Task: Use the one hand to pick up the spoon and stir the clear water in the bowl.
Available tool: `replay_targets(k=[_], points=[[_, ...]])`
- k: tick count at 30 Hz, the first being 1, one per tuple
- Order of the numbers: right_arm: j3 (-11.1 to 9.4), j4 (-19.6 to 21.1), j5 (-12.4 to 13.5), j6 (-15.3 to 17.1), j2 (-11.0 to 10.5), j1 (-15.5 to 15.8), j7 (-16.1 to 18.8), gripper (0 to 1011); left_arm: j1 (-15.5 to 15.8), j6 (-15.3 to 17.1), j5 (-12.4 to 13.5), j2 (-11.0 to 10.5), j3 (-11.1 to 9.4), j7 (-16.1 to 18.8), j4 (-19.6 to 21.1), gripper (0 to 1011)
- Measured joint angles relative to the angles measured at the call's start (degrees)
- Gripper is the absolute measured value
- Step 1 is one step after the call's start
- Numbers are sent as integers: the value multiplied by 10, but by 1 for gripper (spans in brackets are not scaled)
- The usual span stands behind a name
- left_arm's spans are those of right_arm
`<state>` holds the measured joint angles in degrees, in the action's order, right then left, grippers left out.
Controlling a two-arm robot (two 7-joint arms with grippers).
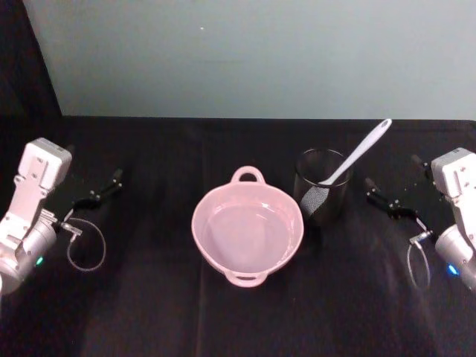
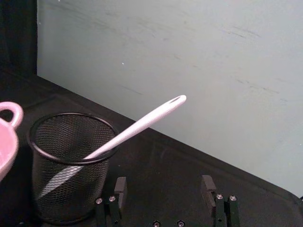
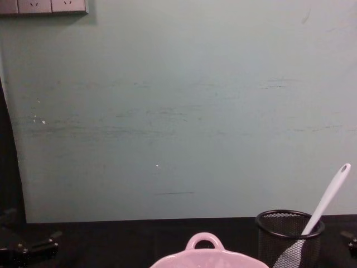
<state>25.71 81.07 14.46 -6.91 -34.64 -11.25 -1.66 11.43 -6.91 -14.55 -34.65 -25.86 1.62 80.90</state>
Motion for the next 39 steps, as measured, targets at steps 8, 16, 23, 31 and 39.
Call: replay_targets(k=[8,16,23,31,39], points=[[-31,50,27,-13,-7,42,15,1003,0,0,0,0,0,0,0,1011],[-75,111,105,-10,0,81,44,1003,0,0,0,0,0,0,0,1011],[-112,128,205,21,38,86,77,1003,0,0,0,0,0,0,0,1011],[-143,106,311,96,89,62,98,1003,0,0,0,0,0,0,0,1011],[-157,62,381,163,118,20,102,1003,0,0,0,0,0,0,0,1011]])
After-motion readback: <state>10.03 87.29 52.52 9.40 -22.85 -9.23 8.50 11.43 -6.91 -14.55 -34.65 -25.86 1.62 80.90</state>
